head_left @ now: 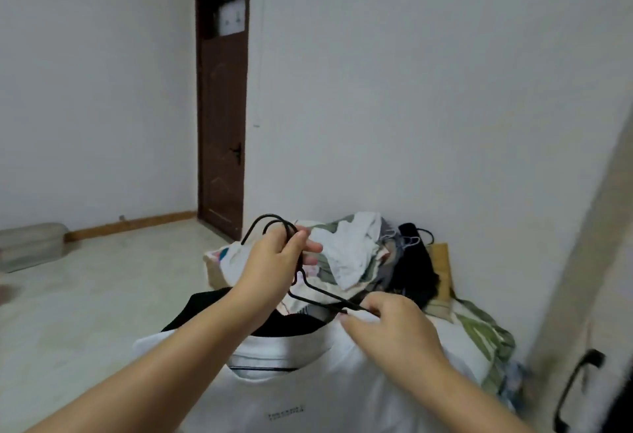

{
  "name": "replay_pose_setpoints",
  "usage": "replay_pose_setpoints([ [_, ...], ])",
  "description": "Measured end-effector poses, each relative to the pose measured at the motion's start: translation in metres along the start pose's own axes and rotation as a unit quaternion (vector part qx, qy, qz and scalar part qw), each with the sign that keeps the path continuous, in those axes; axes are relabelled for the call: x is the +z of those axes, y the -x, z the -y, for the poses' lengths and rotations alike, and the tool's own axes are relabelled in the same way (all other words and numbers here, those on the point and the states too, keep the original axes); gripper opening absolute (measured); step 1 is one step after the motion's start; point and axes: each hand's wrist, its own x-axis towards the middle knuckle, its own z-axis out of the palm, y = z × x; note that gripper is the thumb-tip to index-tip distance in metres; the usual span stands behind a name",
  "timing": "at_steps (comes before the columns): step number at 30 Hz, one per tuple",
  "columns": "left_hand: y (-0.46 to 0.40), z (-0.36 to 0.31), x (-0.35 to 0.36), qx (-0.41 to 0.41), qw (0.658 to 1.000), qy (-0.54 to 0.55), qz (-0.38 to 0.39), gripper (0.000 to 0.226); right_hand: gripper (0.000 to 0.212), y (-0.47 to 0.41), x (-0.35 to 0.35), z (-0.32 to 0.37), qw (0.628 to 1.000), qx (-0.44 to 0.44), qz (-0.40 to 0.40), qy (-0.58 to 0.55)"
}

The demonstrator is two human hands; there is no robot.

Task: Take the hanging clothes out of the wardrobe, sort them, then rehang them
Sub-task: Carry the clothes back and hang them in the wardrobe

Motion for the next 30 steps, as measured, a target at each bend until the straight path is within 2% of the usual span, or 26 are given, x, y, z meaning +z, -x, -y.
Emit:
replay_pose_setpoints([
  [3,0.001,-0.005,0.035,-0.014,0.998,0.047,0.050,0.027,0.043,0.016,-0.022,-0.027,0.997,0.054,0.025,-0.054],
  [11,0.050,-0.029,0.130,-0.050,0.959,0.173,0.220,0.028,0.035,0.090,-0.084,-0.077,0.985,0.158,-0.017,-0.073],
  [15,0.087,-0.039,0.171,-0.053,0.936,0.163,0.306,0.035,0.035,0.147,-0.114,-0.087,0.947,0.262,-0.026,-0.182],
  [18,0.119,-0.054,0.205,-0.049,0.923,0.186,0.334,0.032,0.034,0.190,-0.138,-0.095,0.928,0.296,-0.037,-0.225],
  [21,0.153,-0.069,0.240,-0.045,0.913,0.201,0.353,0.032,0.017,0.233,-0.161,-0.108,0.929,0.292,-0.038,-0.225],
  [25,0.199,-0.081,0.288,-0.044,0.899,0.222,0.374,0.034,0.003,0.289,-0.195,-0.128,0.916,0.295,0.035,-0.271],
  [27,0.224,-0.091,0.312,-0.040,0.891,0.228,0.389,0.033,0.014,0.313,-0.210,-0.140,0.922,0.290,0.034,-0.254],
  [30,0.261,-0.112,0.348,-0.032,0.881,0.210,0.423,0.025,0.047,0.345,-0.232,-0.159,0.927,0.289,-0.035,-0.237],
])
